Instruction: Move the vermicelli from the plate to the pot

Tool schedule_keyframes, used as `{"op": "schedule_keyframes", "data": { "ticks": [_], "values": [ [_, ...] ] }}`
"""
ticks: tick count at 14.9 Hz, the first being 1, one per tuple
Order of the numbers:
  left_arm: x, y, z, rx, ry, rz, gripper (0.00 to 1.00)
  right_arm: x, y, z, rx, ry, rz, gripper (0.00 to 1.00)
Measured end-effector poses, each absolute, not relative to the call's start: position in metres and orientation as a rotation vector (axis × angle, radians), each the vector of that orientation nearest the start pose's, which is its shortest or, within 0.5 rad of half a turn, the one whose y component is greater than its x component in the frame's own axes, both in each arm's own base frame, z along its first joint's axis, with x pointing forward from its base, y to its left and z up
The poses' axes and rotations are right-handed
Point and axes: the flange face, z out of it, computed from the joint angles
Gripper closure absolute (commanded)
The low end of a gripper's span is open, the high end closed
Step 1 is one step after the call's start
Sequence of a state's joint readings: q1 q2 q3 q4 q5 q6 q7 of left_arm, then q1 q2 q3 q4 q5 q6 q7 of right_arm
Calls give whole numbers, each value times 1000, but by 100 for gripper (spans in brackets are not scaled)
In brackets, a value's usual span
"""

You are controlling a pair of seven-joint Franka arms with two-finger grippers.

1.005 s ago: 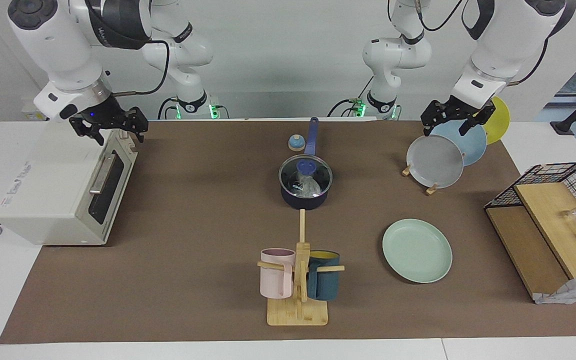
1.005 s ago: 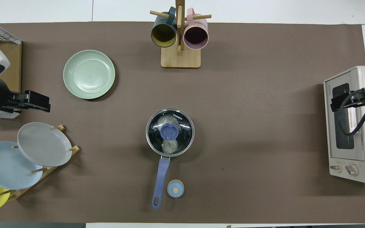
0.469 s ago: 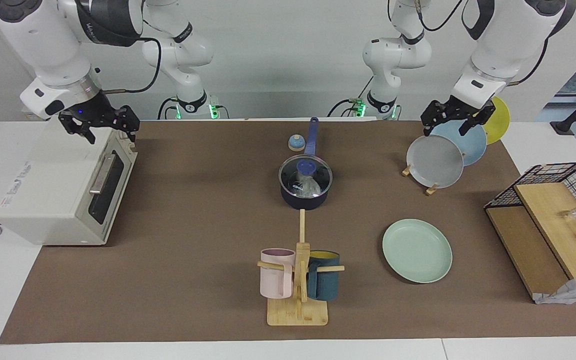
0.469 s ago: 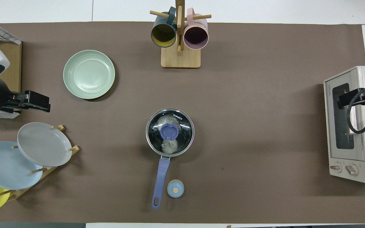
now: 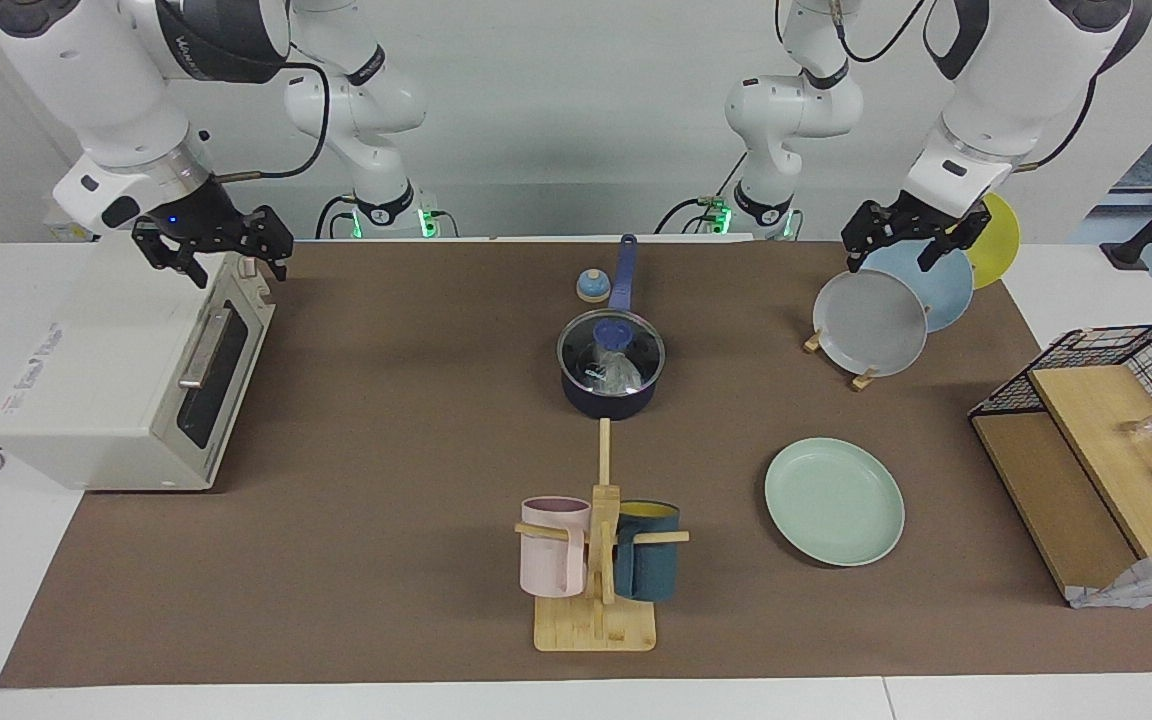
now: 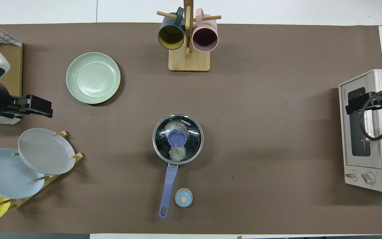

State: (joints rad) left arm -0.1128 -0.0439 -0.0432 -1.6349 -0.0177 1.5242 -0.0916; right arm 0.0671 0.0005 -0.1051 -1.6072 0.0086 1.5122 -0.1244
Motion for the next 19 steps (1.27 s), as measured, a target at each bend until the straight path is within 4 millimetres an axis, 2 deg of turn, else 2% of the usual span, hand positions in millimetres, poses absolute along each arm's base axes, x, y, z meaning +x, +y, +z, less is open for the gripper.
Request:
{"op": "schedule_keyframes", "data": {
  "ticks": [19],
  "values": [
    [528, -86, 614, -3146, 102, 107, 0, 542, -17, 603, -3115, -140, 188, 0]
  ]
}}
